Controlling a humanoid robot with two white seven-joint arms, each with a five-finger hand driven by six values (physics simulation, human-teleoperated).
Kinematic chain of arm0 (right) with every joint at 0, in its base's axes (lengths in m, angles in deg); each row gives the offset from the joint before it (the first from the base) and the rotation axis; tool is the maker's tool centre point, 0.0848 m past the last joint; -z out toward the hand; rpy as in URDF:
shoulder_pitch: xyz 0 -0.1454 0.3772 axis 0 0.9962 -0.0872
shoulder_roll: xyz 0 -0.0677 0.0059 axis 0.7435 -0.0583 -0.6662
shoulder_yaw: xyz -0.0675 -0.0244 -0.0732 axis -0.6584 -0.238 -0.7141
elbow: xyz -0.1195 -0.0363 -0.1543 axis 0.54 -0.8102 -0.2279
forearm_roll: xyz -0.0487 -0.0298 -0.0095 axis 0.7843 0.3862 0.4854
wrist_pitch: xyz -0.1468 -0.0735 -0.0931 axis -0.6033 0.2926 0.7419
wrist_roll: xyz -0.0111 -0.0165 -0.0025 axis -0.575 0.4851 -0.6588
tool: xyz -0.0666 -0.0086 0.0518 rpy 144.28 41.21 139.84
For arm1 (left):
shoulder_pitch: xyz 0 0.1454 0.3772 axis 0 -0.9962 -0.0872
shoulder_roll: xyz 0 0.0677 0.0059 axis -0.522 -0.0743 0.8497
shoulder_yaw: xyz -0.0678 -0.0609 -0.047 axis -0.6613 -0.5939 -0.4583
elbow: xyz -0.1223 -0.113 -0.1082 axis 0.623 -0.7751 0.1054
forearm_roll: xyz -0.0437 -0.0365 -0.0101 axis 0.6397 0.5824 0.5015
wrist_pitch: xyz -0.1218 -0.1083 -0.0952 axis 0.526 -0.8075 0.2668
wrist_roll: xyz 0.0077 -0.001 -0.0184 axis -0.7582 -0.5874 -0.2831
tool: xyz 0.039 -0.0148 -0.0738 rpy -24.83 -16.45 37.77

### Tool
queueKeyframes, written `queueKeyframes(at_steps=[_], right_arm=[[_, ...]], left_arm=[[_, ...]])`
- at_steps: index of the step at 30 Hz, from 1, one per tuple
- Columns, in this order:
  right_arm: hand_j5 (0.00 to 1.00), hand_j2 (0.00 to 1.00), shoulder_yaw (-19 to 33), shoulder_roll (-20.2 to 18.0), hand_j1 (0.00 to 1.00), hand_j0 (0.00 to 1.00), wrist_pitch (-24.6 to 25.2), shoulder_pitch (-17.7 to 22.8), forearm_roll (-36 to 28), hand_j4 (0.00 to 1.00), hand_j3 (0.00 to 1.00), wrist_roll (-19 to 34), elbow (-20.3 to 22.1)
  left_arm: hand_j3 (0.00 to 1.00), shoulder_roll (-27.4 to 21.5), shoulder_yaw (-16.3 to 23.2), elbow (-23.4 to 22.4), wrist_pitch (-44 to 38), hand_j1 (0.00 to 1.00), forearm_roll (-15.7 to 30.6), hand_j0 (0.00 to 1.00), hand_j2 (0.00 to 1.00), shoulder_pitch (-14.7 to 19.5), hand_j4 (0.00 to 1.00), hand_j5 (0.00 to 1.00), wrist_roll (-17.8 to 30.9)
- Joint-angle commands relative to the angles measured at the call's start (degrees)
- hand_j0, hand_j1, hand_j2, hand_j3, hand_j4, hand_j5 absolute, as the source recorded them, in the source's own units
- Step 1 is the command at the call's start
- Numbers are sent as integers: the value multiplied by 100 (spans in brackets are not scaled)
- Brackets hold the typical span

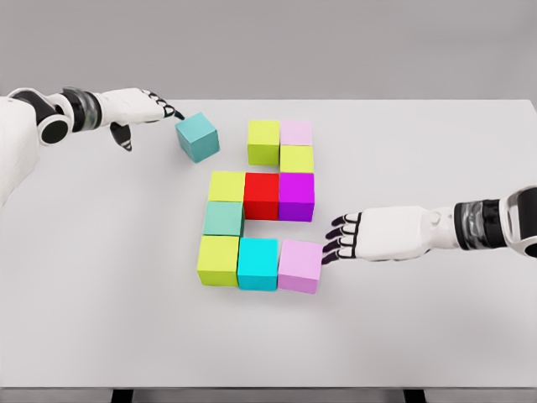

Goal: Assemble the squares on the desktop into the number 2

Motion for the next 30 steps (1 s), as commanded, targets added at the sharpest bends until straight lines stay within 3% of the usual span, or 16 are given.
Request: queueKeyframes(at_steps=[1,21,22,24,26,27,30], right_arm=[[100,100,31,-3,100,100,10,0,-28,100,100,2,1],[100,100,40,-29,100,100,10,0,-19,100,100,2,-34],[100,100,101,-169,100,100,10,0,-1,100,100,-7,-139],[100,100,733,-635,100,100,10,26,-159,100,100,-68,-210],[100,100,1506,-1198,100,100,10,281,-1695,100,100,-60,-262],[100,100,1937,-1409,100,100,10,518,-2513,100,100,-68,-517],[100,100,2395,-1383,100,100,10,1133,-4727,100,100,-77,-1438]], left_arm=[[100,40,-21,-20,-9,100,24,100,100,0,100,100,-3],[100,330,23,42,-9,100,24,100,100,53,100,100,41],[100,330,23,42,-9,100,24,100,100,53,100,100,41],[100,356,23,51,-9,100,24,100,100,62,100,100,41],[100,365,23,51,-9,100,24,100,100,79,100,100,41],[100,365,5,42,-9,100,24,100,100,79,100,100,41],[100,304,-39,51,-9,100,33,100,100,105,100,100,41]])
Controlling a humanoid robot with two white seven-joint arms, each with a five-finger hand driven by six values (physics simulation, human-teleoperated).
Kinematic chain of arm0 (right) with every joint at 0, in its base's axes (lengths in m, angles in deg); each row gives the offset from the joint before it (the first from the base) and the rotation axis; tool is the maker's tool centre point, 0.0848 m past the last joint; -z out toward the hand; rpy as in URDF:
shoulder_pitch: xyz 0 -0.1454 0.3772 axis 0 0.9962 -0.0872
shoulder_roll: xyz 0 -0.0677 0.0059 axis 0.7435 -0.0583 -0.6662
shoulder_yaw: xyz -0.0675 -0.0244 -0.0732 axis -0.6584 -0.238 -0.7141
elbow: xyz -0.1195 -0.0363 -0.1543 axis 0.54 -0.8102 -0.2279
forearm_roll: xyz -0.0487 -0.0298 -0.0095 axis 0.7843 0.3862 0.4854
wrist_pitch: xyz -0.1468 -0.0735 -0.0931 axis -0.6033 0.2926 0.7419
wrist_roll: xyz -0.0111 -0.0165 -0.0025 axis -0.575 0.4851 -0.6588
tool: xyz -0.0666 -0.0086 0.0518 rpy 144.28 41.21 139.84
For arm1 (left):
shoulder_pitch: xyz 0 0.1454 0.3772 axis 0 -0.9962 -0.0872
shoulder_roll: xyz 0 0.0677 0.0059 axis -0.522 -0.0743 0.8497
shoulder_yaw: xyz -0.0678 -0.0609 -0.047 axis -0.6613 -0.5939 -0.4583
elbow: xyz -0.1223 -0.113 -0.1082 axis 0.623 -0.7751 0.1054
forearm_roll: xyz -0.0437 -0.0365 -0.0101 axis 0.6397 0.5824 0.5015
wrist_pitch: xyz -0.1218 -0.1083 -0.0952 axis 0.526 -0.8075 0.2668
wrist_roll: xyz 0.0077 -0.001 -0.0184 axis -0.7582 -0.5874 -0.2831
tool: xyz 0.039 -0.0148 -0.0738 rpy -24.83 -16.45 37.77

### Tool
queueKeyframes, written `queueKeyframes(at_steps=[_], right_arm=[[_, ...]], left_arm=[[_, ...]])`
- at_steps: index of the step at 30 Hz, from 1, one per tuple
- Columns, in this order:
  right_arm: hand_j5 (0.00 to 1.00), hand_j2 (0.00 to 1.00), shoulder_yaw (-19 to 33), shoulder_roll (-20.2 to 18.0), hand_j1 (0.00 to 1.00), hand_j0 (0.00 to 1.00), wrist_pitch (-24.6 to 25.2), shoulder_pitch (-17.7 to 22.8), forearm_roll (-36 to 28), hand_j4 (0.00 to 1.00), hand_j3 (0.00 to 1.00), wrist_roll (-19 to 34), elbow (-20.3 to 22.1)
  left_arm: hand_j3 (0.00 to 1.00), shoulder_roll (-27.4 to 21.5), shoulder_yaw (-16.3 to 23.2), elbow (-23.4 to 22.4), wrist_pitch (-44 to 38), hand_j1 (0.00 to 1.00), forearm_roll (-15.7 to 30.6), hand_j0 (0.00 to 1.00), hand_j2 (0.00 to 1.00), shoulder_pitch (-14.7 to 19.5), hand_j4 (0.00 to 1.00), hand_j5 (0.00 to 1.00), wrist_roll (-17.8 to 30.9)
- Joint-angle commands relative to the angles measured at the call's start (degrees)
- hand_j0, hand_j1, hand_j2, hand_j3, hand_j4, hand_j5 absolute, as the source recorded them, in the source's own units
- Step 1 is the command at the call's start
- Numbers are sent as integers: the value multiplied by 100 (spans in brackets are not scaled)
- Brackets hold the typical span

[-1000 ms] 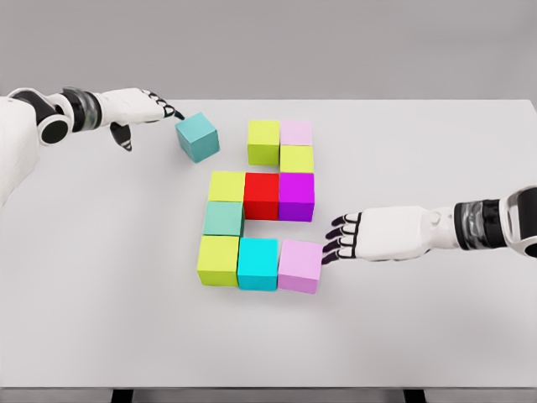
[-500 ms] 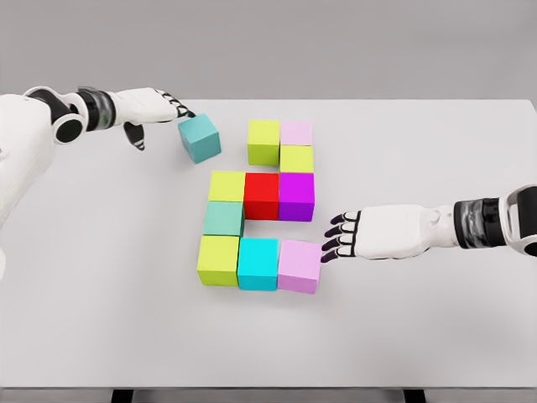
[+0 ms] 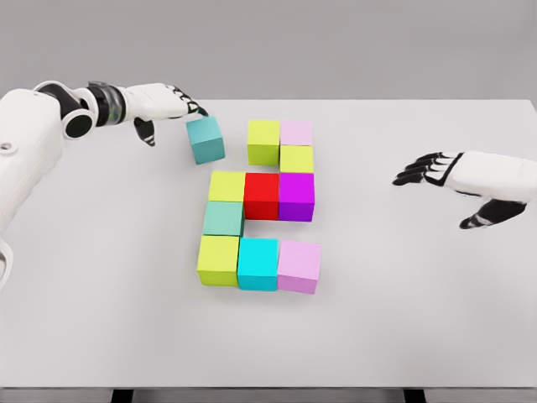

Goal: Assemble the squares on the desktop into the number 2

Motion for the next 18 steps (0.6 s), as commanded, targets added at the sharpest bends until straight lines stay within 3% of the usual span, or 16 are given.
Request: queueKeyframes(at_steps=[1,3,5,6,9,12,18], right_arm=[[100,100,441,-61,100,100,13,-4,-1971,100,100,-21,-722],[100,100,538,343,100,100,13,391,-2648,100,100,-21,-1100],[100,100,827,827,100,100,13,760,-2719,100,100,-30,-1381],[100,100,1170,1029,100,100,13,1138,-2710,100,100,-21,-1478],[100,100,2470,1916,100,100,13,2061,-1850,100,100,23,-1724],[100,100,3113,2040,100,100,13,2861,-1787,100,100,-21,-1698],[100,100,3254,2224,100,100,13,2967,-1752,100,100,23,-1469]], left_arm=[[100,-44,-84,11,-9,100,33,100,100,0,100,100,-3],[100,-53,-216,117,-9,100,33,100,100,-26,100,100,-3],[100,-123,-216,240,-9,100,33,100,100,-35,100,100,-3],[100,-325,-225,398,-9,100,51,100,100,-53,100,100,-3],[100,-782,-234,916,-9,100,95,100,100,-79,100,100,-11],[100,-1090,-295,1189,-9,100,112,100,100,-158,100,100,-11],[100,-1310,-278,1453,-9,100,121,100,100,-439,100,100,-20]])
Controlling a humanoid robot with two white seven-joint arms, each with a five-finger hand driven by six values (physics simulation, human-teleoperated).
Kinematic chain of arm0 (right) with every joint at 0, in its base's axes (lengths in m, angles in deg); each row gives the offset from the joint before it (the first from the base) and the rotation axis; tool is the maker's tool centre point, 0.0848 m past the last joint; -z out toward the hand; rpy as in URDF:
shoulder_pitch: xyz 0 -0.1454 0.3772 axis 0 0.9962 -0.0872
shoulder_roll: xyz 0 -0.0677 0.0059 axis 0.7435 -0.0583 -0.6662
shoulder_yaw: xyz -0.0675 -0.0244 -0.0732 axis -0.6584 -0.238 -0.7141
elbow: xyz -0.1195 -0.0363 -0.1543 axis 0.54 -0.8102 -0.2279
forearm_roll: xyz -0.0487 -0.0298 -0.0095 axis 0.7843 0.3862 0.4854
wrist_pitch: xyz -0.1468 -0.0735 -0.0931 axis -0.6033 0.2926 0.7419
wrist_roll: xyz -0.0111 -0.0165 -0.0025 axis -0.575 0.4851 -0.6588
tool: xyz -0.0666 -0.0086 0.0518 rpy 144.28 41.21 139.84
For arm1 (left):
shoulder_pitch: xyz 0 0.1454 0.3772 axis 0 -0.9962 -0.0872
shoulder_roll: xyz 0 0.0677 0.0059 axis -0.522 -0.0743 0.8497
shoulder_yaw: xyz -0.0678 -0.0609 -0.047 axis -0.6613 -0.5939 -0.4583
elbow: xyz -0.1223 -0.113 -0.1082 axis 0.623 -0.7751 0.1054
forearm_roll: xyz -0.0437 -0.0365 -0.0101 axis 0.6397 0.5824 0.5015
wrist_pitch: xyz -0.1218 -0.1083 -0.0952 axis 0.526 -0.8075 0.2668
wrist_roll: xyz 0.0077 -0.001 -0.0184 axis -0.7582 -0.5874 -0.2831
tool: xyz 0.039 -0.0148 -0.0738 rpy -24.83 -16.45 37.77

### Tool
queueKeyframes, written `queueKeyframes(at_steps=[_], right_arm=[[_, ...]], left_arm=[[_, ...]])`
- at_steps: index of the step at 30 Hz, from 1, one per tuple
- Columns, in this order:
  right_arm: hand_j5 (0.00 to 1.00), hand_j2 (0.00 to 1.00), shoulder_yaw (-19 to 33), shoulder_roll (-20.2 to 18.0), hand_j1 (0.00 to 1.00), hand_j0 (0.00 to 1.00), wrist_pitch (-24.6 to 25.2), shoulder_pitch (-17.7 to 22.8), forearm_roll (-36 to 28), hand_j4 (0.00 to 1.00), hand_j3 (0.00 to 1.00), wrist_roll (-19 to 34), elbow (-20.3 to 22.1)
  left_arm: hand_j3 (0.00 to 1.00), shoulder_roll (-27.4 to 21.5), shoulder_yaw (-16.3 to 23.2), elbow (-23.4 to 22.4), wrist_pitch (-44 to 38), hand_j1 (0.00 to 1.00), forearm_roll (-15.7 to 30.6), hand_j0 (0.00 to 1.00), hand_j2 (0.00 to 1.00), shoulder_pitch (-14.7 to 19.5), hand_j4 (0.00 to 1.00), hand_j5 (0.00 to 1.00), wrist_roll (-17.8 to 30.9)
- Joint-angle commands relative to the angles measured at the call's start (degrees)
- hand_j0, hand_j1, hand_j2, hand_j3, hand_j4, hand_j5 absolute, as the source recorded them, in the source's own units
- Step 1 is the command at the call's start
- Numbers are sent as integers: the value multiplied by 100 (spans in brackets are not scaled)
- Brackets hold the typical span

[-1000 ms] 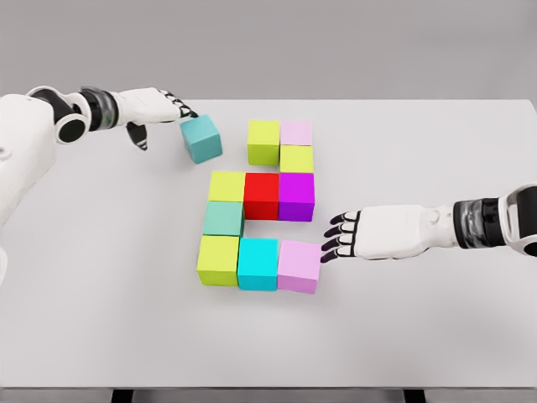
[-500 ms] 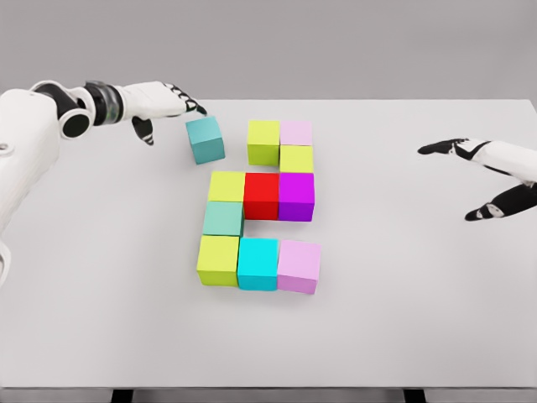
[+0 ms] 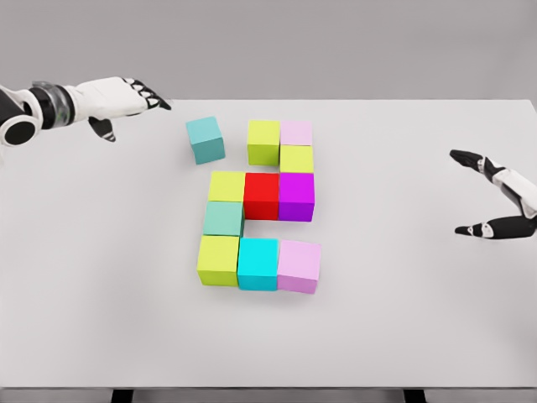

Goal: Assemble the squares on the desktop into the number 2

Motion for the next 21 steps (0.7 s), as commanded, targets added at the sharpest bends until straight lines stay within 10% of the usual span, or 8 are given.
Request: queueKeyframes(at_steps=[1,21], right_arm=[[100,100,124,159,100,100,8,9,14,100,100,22,49],[100,100,80,247,100,100,8,-26,40,100,100,31,75]], left_arm=[[100,-132,16,81,-9,100,27,100,100,-26,100,100,-4],[100,-44,473,257,-9,100,1,100,100,-114,100,100,-4]])
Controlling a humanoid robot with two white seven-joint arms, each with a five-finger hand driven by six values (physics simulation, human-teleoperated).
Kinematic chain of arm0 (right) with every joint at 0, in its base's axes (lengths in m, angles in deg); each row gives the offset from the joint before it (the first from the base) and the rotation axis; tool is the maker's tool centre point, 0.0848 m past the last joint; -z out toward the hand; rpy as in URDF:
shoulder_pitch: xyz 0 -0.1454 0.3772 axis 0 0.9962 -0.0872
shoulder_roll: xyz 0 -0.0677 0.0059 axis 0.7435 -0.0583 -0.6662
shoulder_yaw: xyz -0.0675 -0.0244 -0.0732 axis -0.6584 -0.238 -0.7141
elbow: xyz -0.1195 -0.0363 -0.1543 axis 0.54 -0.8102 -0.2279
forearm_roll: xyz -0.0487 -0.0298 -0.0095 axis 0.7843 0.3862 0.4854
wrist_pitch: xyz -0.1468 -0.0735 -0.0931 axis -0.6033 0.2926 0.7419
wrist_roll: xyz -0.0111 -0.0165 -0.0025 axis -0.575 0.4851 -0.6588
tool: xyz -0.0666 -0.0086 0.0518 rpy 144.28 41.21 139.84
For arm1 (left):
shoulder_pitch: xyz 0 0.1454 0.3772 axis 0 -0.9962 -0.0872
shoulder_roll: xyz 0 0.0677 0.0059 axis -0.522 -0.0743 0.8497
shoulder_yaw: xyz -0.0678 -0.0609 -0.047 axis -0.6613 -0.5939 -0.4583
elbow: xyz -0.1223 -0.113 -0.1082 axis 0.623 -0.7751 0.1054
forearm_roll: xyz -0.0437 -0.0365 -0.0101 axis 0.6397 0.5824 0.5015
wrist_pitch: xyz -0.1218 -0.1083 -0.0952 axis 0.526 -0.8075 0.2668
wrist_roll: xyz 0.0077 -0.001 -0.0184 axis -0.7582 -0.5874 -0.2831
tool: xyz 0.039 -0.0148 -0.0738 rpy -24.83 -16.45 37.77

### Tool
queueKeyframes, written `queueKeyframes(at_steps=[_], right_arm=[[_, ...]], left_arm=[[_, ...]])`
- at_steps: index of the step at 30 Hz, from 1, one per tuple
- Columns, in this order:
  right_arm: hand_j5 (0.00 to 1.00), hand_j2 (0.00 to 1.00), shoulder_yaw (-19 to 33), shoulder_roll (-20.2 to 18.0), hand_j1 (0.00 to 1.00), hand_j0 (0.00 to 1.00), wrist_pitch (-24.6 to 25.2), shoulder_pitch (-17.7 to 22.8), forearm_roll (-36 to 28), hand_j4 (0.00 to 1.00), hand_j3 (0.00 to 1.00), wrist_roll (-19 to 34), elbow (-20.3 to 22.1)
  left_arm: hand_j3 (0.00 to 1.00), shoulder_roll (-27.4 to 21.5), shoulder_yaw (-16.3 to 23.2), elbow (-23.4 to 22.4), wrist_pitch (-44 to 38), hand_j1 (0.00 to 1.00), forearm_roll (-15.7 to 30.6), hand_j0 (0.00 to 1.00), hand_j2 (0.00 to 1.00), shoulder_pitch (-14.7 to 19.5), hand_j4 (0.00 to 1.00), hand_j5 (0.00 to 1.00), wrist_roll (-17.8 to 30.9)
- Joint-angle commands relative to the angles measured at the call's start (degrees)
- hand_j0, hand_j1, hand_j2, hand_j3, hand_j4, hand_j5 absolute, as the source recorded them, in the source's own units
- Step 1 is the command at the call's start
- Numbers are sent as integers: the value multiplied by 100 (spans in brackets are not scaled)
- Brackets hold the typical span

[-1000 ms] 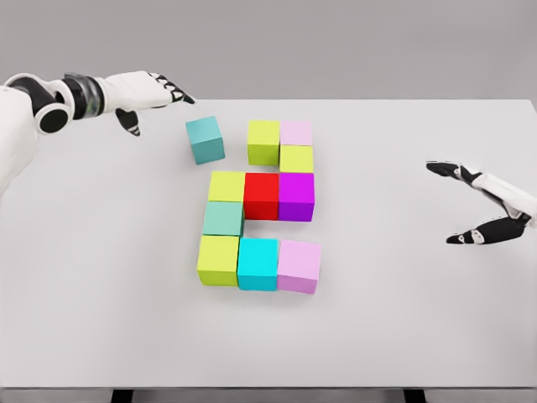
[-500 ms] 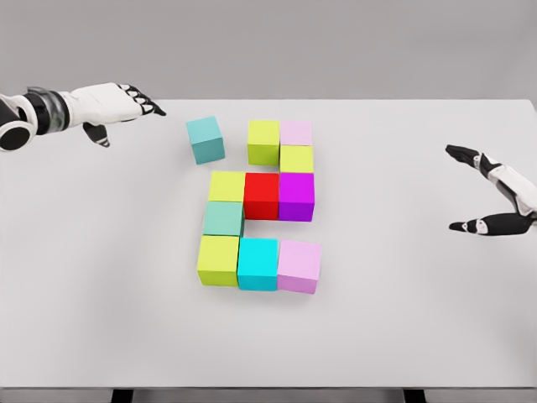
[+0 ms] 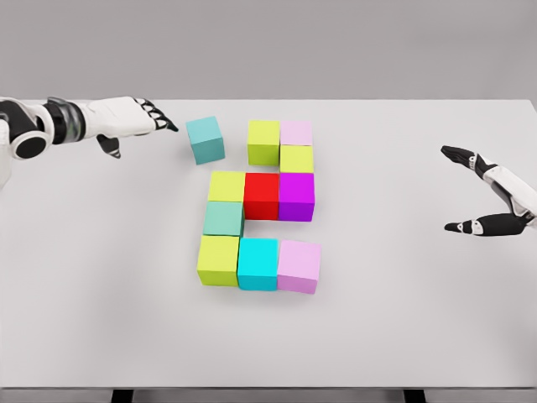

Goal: Assemble the squares on the desktop into the number 2

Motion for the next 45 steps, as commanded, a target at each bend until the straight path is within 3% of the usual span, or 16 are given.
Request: queueKeyframes(at_steps=[1,34,42,45], right_arm=[[100,100,-4,-3,100,100,9,0,-39,100,100,-2,8],[100,100,23,50,100,100,9,18,-39,100,100,-10,-1],[100,100,23,50,100,100,9,18,-39,100,100,-10,-9],[100,100,23,50,100,100,9,18,-39,100,100,-10,-1]], left_arm=[[100,59,19,4,-8,100,18,100,100,0,100,100,-3],[100,533,19,-198,-8,100,-26,100,100,97,100,100,6],[100,243,37,-101,-8,100,53,100,100,88,100,100,-3],[100,50,63,127,-8,100,124,100,100,62,100,100,-3]])
